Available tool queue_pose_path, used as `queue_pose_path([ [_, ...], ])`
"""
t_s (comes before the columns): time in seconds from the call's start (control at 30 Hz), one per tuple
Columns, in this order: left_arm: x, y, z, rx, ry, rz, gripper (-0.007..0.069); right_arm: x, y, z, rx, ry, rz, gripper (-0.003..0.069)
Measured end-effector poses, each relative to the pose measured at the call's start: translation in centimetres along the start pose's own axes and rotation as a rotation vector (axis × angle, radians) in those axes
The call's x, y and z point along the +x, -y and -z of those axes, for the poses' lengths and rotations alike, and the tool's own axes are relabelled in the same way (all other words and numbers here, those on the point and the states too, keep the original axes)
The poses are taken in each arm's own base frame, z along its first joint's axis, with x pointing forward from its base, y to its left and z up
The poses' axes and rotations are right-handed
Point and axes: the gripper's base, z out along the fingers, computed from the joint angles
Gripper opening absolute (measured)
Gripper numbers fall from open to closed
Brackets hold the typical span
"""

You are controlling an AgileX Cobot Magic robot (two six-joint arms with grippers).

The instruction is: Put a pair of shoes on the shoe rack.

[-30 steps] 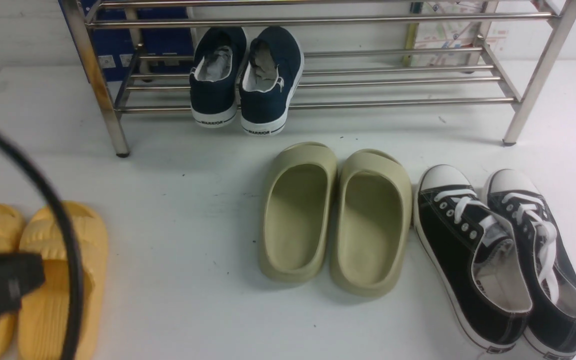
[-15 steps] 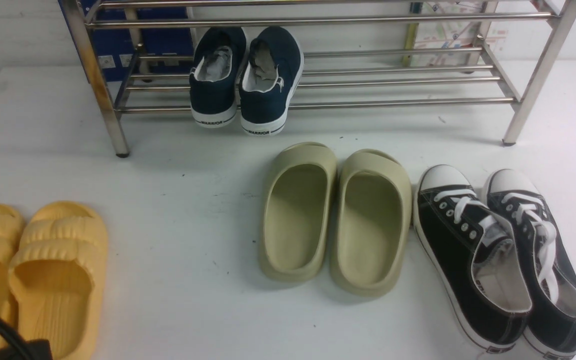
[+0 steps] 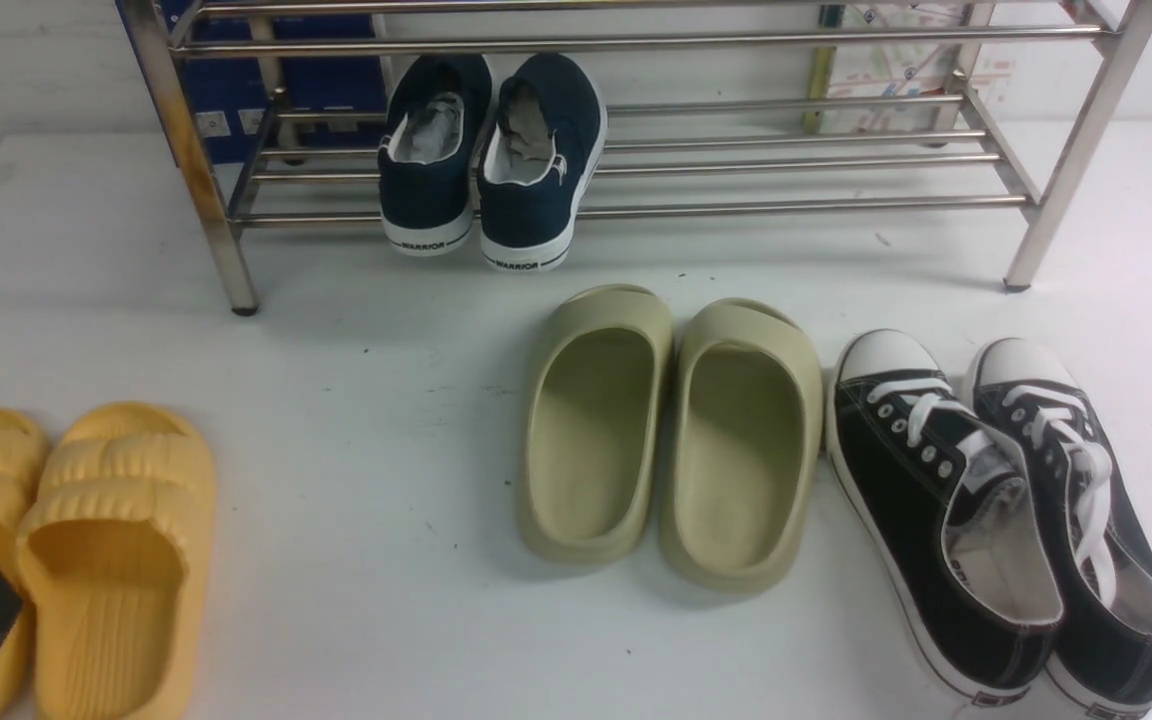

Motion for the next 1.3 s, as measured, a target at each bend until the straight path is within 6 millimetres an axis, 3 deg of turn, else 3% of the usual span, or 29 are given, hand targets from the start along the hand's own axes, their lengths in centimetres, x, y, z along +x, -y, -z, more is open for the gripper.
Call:
queue_pose_path([
  [0.17, 5.2, -2.4, -1.0, -0.073, -0.101, -0.004, -0.0013, 0.0, 0.0, 0.0, 0.000, 0.000, 0.000, 0.0246],
  [0.27, 6.3, -2.8, -1.1, -0.096, -0.156, -0.004, -0.0013, 0.0, 0.0, 0.0, 0.000, 0.000, 0.001, 0.0246],
  [1.3, 6.4, -2.9, -1.1, -0.098, -0.160, -0.003, -0.0013, 0.0, 0.0, 0.0, 0.000, 0.000, 0.001, 0.0243],
])
